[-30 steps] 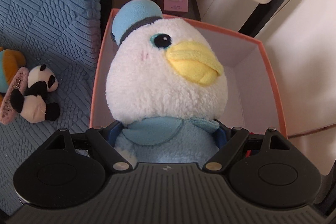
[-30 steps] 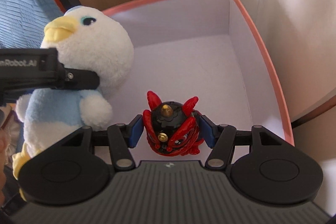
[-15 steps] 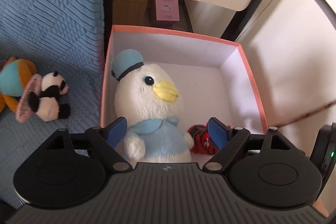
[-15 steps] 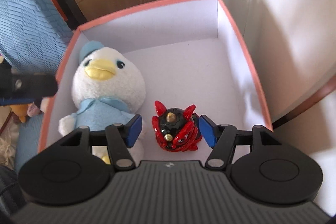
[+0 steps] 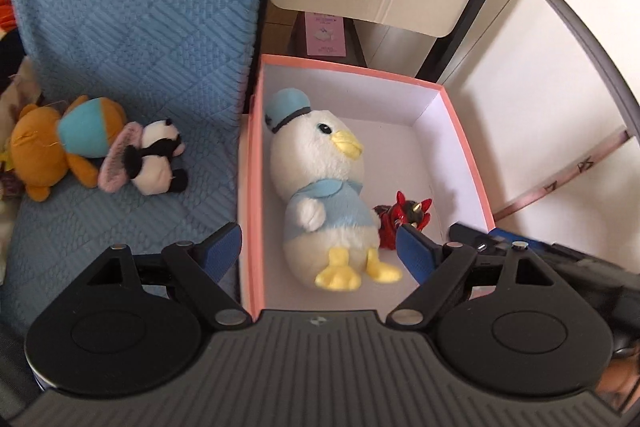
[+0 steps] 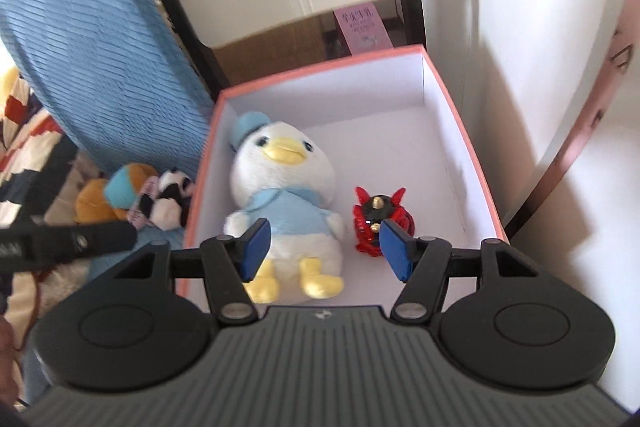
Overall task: Organize objects
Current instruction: 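Open left tool releasing duck plush while right tool releases red figure in box, then withdraw both tools up and out of the pink box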
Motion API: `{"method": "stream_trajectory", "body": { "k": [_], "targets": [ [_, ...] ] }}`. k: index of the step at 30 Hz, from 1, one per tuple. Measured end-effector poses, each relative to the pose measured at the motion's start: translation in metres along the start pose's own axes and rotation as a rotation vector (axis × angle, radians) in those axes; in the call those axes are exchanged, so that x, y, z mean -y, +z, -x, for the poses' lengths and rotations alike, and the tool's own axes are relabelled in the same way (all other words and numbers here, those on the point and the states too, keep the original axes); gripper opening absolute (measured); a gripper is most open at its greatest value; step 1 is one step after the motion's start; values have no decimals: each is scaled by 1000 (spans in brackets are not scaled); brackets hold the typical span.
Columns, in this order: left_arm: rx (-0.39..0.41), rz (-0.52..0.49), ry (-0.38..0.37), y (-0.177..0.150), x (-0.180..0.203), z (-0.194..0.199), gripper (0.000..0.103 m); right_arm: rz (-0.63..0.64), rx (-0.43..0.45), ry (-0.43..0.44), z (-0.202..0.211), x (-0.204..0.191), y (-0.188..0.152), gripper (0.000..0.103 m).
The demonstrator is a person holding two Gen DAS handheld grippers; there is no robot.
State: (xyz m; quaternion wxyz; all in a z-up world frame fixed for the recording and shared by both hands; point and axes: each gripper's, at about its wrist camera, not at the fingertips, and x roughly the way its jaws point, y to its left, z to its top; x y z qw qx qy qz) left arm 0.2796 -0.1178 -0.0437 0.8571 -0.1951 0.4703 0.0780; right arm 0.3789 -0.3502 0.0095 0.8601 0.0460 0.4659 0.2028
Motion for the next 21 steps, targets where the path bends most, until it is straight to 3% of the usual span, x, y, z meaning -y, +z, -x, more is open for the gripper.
{"method": "stream_trajectory", "body": {
  "k": [12, 19, 21],
  "targets": [
    [108, 39, -25, -36, -69, 88, 88, 51, 52, 53, 71, -71, -44, 65],
    [164, 70, -31, -55, -113, 127, 87, 110, 76, 78, 84, -118, -69, 65],
    [177, 77, -33, -63, -126, 136, 88, 132, 76, 88, 84, -130, -76, 76]
  ]
}}
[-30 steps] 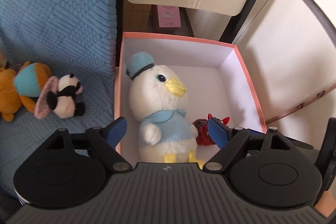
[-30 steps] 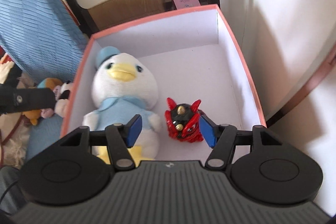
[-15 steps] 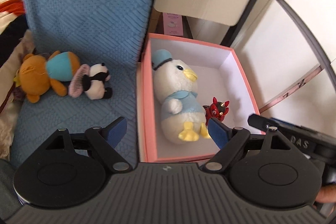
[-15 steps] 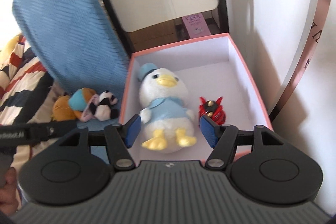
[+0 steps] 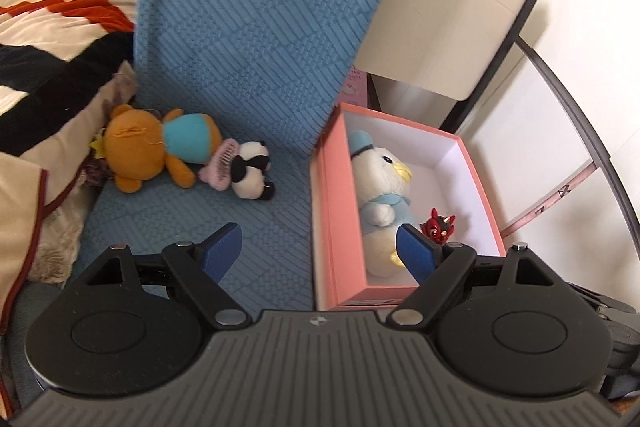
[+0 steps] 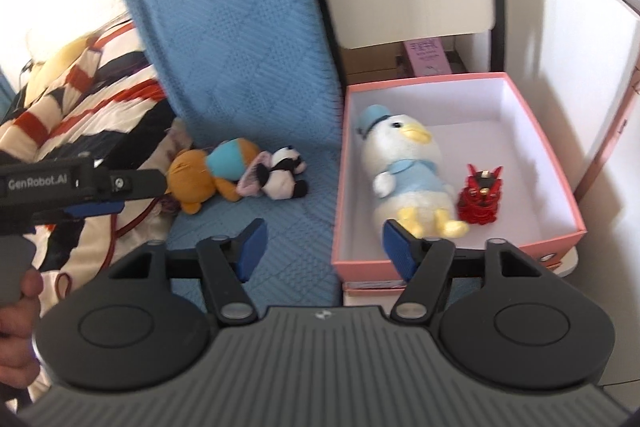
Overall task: Organize objects
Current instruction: 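Withdraw both tools up and out of the pink box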
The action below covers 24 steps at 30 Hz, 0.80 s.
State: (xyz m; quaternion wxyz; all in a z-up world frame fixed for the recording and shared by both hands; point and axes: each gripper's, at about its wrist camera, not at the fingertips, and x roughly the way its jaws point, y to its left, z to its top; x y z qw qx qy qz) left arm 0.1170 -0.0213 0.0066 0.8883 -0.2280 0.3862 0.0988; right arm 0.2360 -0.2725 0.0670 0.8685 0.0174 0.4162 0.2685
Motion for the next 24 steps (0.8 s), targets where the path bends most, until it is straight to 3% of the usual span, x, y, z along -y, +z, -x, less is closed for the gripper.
{"method": "stream_trajectory", "body": {
  "k": [1, 2, 14, 24],
  "targets": [
    [5, 4, 0, -2, -6, 3, 88, 10, 1, 7, -1, -6, -3, 87],
    [11, 9, 0, -4, -12, 7, 88, 17, 4, 13, 0, -12, -6, 90],
    [49, 22, -2, -24, -63, 18, 88, 25, 0, 6, -23, -52, -34, 90],
    [61, 19, 43, -36, -89, -19, 87, 67, -12, 0, -58, -57, -46, 90]
  ]
}}
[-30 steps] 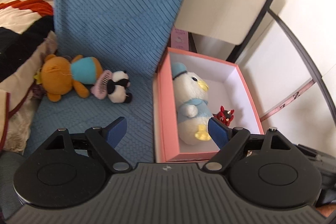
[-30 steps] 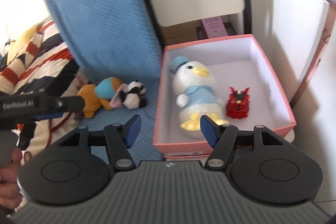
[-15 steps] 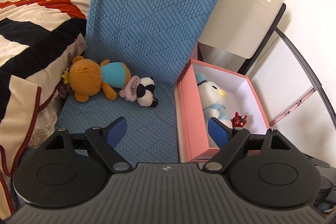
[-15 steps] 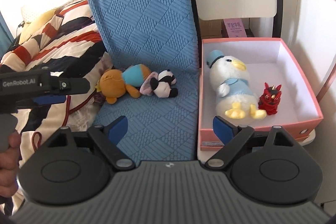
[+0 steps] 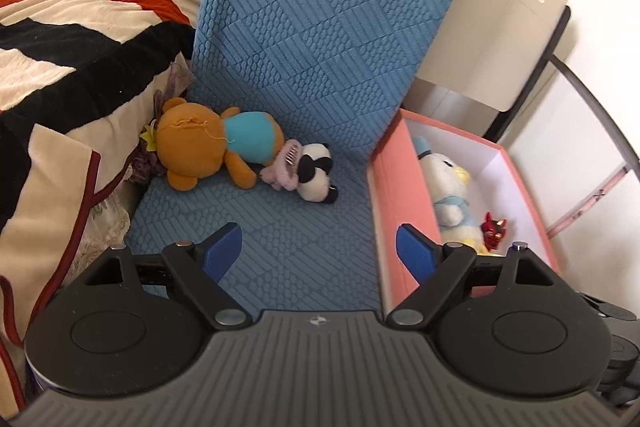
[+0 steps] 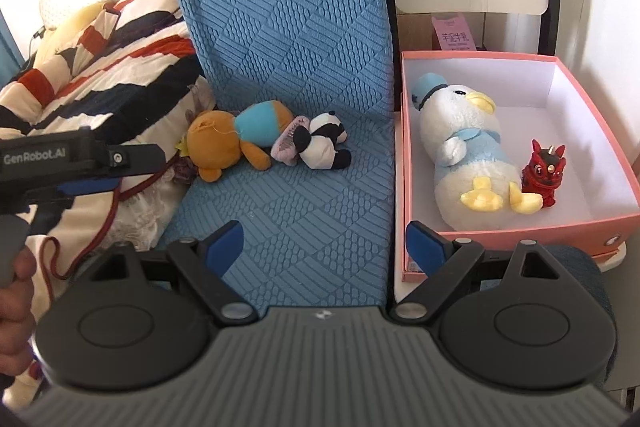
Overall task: Organize objects
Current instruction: 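Withdraw both tools up and out of the pink box, then move left tool toward pink bunny plush while right tool approaches panda plush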
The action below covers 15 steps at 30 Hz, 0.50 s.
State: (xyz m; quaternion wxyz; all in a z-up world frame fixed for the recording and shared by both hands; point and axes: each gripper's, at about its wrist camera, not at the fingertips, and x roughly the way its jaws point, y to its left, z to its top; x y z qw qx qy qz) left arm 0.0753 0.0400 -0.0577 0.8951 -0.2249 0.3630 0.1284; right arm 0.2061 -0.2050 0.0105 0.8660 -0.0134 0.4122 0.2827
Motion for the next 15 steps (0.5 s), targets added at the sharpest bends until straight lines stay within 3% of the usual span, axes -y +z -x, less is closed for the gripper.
{"method": "stream_trajectory", "body": {
  "k": [15],
  "targets": [
    [39, 73, 26, 5, -39, -96, 88, 113, 2, -3, -82, -2, 4, 90]
  ]
}}
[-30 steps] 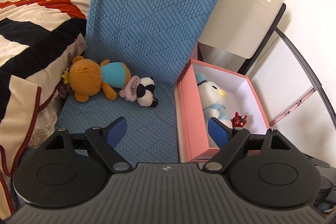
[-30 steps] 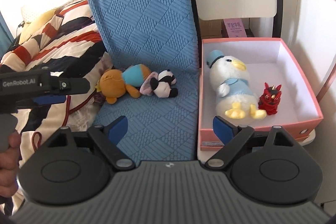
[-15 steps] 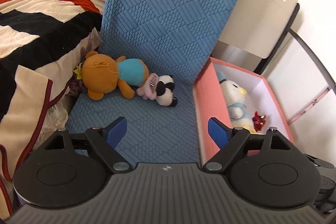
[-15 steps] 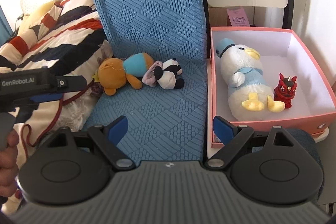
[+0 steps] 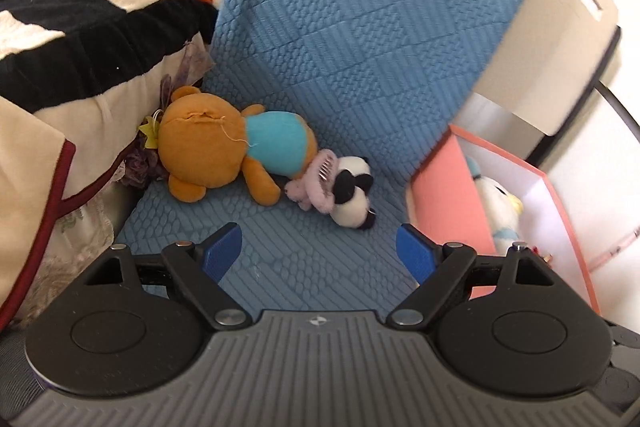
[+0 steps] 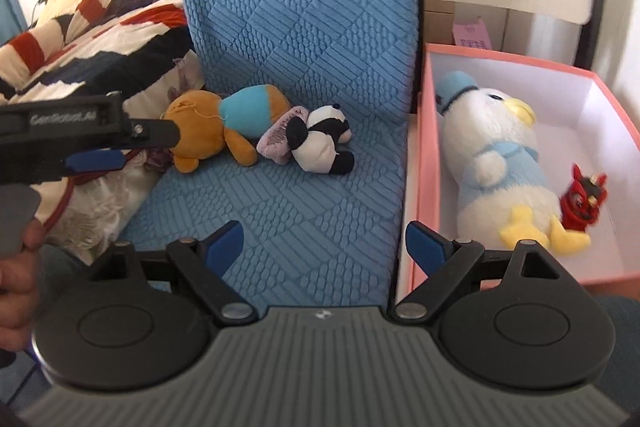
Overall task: Organize objects
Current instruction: 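Move left tool toward pink bunny plush while right tool approaches panda plush, then close left tool on pink bunny plush while right tool closes on panda plush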
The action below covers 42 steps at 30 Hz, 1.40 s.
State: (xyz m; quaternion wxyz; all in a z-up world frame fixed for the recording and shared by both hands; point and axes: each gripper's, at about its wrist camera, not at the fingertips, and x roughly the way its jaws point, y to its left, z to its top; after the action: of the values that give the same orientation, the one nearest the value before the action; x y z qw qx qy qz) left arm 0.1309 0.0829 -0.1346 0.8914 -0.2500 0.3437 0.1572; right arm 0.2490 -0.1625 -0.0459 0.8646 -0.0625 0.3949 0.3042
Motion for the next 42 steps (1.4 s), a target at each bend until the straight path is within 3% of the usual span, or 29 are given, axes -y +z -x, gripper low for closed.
{"method": "stream_trajectory", "body": {
  "k": [9, 22, 24, 28, 32, 42],
  "targets": [
    [23, 34, -35, 4, -29, -54, 87, 113, 18, 13, -50, -17, 5, 90],
    [-31, 121, -133, 20, -59, -114, 85, 207, 54, 39, -99, -33, 18, 89],
    [-48, 133, -163, 20, -61, -121, 80, 201, 51, 60, -107, -33, 24, 88],
    [-81, 182, -198, 21, -67, -137, 69, 252, 35, 25, -130, -39, 33, 78],
    [-132, 202, -244, 21, -68, -157, 57, 273, 13, 0, -154, -40, 41, 74],
    [-210, 184, -263, 21, -57, -197, 47, 317, -35, -28, -190, -41, 46, 70]
  ]
}}
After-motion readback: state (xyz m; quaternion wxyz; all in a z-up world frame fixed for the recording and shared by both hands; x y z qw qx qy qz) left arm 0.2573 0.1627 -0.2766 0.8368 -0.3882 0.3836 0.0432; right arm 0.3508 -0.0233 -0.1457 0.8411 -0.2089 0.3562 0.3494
